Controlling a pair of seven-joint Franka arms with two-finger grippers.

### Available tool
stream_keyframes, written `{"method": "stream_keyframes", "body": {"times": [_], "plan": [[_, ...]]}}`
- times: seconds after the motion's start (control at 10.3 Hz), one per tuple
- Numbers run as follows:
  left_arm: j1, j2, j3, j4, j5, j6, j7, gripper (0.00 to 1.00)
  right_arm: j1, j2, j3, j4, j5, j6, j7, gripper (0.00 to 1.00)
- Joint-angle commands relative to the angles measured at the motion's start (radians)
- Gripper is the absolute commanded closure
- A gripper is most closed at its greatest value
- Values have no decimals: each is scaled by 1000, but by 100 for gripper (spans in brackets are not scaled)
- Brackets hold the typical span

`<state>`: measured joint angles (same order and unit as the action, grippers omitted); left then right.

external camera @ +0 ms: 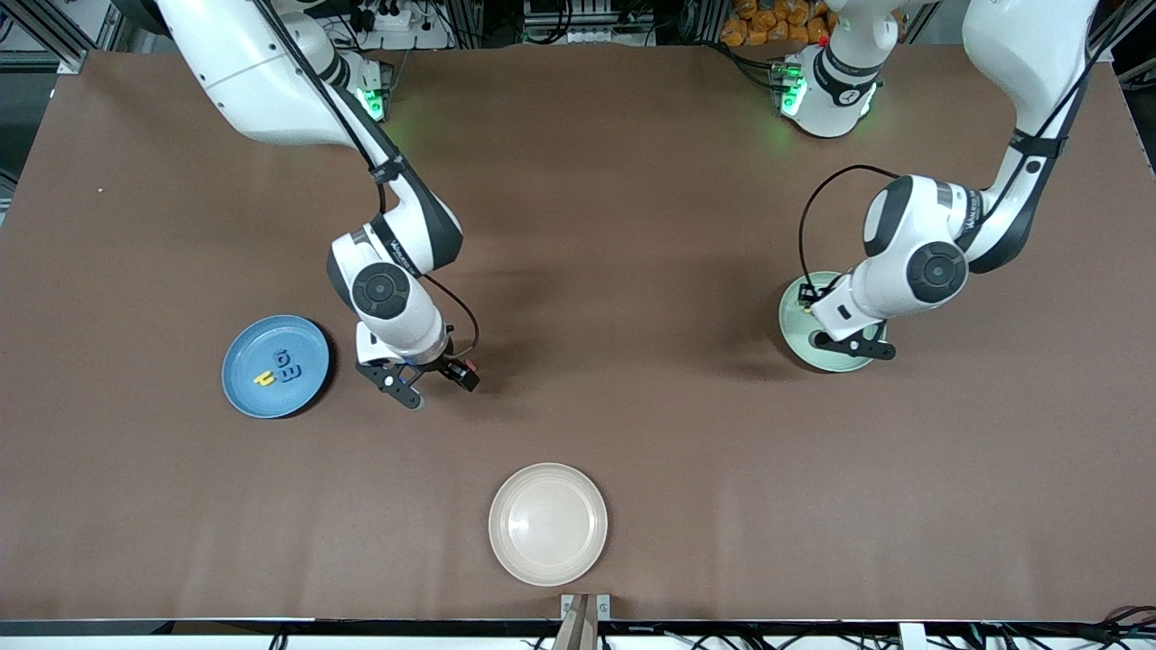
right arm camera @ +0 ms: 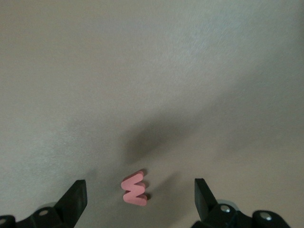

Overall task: Sort upper and lower case letters into plates
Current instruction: 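Drop the b in the green plate while the right gripper reaches pink W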

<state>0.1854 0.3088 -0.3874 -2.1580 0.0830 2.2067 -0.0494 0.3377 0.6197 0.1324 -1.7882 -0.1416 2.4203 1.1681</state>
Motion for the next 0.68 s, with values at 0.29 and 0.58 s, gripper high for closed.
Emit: {"method": "stream_keyframes", "body": {"times": [0.29,0.58], "plan": [[25,-25,-16,-144,-11,171,34,54,32,74,-4,27,8,88,96,0],[16,-22,-24,-146,-20,171,-1,0,43,84,-4,18,10,82,97,0]]}}
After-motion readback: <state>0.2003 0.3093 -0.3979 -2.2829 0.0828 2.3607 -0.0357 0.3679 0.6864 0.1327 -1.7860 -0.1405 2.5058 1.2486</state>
